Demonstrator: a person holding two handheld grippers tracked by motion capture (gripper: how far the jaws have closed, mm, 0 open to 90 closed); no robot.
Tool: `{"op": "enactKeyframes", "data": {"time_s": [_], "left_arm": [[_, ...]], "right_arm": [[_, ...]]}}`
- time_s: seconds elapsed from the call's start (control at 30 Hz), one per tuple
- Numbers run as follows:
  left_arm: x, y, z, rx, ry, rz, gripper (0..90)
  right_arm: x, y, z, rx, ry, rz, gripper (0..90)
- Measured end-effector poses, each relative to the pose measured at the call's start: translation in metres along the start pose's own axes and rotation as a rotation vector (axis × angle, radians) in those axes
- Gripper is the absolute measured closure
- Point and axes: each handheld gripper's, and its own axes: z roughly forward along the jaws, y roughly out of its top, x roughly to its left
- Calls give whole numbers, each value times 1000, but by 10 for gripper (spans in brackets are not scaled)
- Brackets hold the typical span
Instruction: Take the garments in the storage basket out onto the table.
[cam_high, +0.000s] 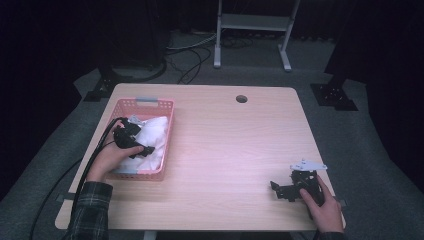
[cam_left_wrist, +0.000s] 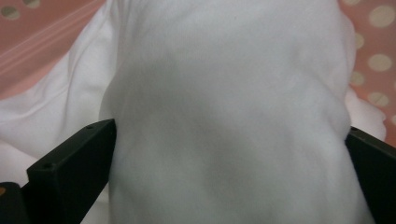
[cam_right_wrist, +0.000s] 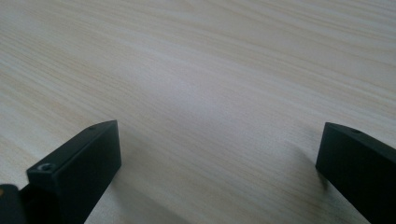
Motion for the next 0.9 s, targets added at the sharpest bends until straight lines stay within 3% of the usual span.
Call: {"op": "enactKeyframes", "data": {"time_s": [0.5,0.73,0.9], "left_arm": [[2,-2,6,34,-29,-61,0],[2,-3,7,36,-45,-66,0],[2,-3,5,35,-55,-74,46]], "right_arm": [[0,0,0,-1,0,1,0],[0,0,0,-1,0,1,0],[0,0,0,-1,-1,1,0]]}}
